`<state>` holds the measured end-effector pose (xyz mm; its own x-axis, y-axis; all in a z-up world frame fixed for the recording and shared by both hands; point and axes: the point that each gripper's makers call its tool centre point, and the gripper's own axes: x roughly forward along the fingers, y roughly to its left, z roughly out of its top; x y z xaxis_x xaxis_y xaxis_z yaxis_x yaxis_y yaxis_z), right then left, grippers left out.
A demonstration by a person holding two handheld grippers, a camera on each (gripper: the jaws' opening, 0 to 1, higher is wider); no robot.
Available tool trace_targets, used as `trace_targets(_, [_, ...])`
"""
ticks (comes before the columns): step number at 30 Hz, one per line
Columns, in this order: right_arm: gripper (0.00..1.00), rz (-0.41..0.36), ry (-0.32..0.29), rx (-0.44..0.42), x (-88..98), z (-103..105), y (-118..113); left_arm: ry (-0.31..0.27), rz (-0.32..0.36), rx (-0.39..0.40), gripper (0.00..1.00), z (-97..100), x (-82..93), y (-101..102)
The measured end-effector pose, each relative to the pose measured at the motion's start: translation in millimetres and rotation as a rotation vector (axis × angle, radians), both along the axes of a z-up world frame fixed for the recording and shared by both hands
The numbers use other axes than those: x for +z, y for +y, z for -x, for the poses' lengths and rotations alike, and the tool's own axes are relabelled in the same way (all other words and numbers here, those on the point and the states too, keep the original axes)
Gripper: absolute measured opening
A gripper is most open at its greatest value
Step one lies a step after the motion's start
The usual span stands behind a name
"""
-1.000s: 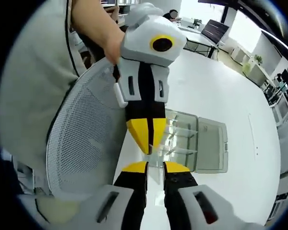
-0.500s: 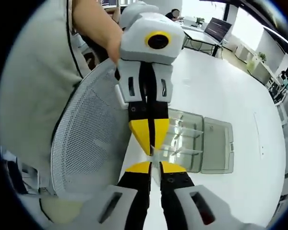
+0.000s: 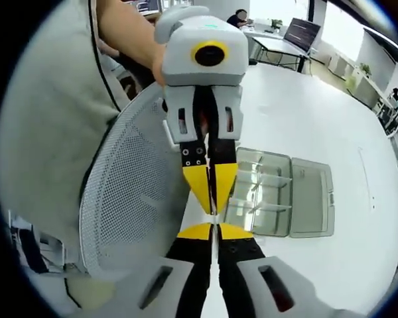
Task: Insert the divider into the dual guide fixture by aligning both edges with the guide slots and pushing it downward to the bottom, including one-sided entry, uneven engagement, binding, and posture correction.
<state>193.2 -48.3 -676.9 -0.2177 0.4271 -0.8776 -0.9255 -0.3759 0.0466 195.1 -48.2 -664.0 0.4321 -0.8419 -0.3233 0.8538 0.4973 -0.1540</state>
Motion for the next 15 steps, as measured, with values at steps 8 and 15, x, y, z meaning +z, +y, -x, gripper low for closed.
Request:
trace_targets(8, [0.0,0.006,0.037,-0.031,-1.4,4.5,-0.6,-0.008,0.0,-0.02,0.0,3.6,-1.9,-0.1])
trace_targets(15, [0.0,0.033,0.087,-0.096,-3.5,7.0,-1.4,-0.001,-0.004,-0.017,0.01,3.7,-4.9,0.1])
